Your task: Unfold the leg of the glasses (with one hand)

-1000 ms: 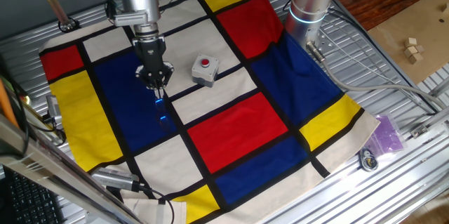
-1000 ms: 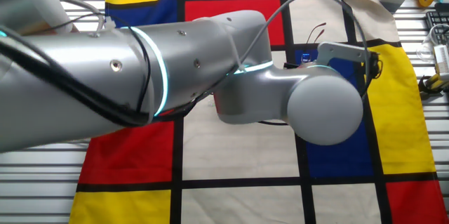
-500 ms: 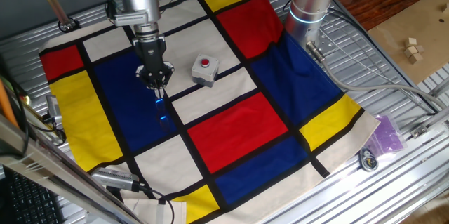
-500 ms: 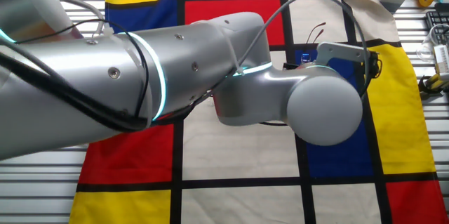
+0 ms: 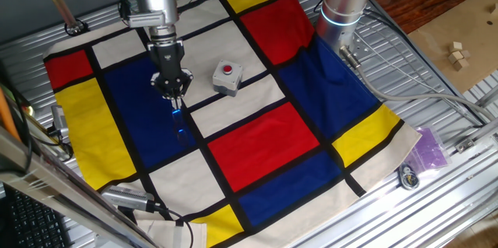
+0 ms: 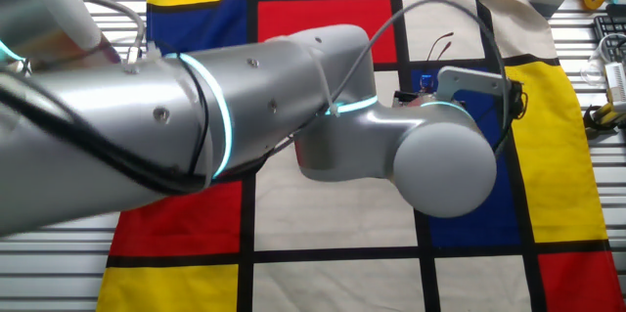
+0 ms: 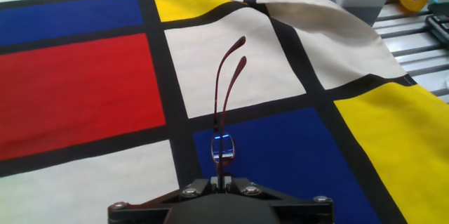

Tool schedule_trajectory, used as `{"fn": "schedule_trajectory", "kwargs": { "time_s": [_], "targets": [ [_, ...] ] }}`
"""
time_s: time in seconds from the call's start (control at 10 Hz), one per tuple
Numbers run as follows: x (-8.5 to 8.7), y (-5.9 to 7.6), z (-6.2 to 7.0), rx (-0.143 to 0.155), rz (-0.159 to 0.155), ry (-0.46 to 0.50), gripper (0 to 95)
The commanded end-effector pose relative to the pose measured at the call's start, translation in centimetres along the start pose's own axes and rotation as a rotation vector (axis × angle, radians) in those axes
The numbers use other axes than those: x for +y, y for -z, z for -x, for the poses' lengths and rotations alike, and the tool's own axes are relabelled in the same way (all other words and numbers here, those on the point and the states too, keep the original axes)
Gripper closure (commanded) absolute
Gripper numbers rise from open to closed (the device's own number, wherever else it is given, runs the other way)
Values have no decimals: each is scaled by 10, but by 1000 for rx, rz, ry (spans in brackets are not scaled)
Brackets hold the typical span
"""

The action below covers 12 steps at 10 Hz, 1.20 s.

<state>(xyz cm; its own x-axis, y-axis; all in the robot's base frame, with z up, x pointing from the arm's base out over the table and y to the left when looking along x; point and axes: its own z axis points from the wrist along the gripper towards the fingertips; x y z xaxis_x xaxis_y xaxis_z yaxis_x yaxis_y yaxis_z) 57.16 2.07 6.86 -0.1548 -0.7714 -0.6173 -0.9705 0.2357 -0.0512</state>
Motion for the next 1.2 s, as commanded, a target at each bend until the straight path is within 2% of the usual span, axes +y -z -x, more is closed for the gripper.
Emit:
{"fn": "schedule_trajectory", "kwargs": {
  "time_s": [0.1,0.4,0.5,1.0,1.1,1.2],
  "targets": [
    [-1,-2,0,39,6,4,950],
    [-2,2,7,37,4,-11,950],
    [-3,3,8,45,2,-1,950],
    [-3,3,8,46,-3,21,950],
    [-3,3,8,52,-4,37,760],
    [-3,3,7,55,-5,41,760]
  ]
}}
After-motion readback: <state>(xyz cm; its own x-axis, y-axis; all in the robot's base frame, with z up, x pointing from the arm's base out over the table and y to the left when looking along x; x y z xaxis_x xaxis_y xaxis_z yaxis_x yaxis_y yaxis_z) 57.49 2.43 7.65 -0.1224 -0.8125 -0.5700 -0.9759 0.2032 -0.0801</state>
